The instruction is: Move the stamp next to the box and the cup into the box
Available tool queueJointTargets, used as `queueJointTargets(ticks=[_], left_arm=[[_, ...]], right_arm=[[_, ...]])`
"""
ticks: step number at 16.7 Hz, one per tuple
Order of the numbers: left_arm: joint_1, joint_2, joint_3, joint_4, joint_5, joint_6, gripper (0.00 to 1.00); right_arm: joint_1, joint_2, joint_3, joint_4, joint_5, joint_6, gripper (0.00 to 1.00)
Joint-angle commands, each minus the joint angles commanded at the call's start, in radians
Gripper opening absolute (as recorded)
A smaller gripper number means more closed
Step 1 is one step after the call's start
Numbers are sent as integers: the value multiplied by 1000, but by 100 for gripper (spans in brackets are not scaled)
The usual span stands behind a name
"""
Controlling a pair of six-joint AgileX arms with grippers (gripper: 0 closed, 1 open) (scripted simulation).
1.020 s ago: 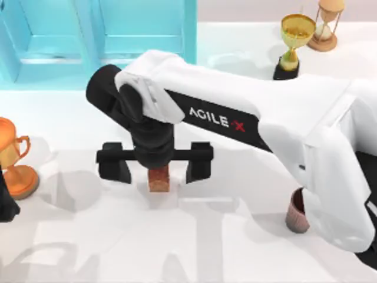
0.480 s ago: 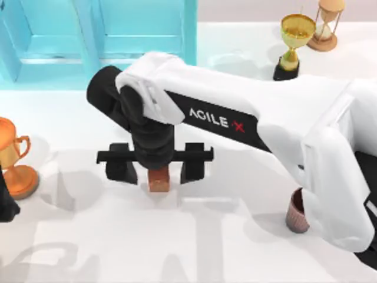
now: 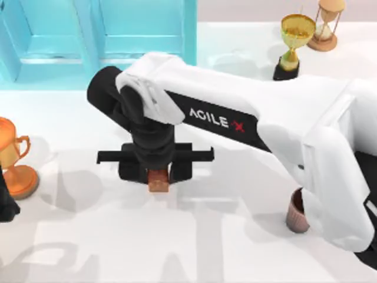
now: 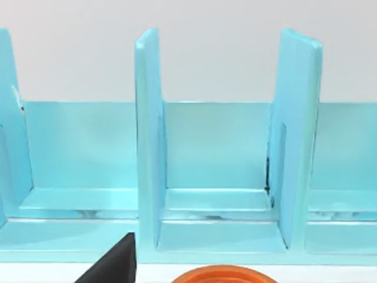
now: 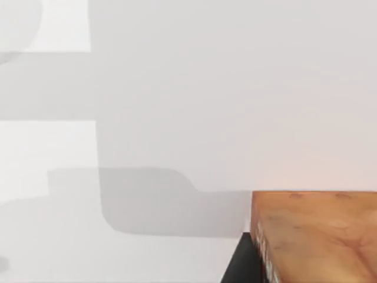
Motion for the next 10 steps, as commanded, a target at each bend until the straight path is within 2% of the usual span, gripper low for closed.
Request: queueJointTargets(ticks=[10], left_arm=[[0, 0, 0, 0, 0, 0, 100]], right_arm=[[2, -4, -4, -1, 0, -1, 0]])
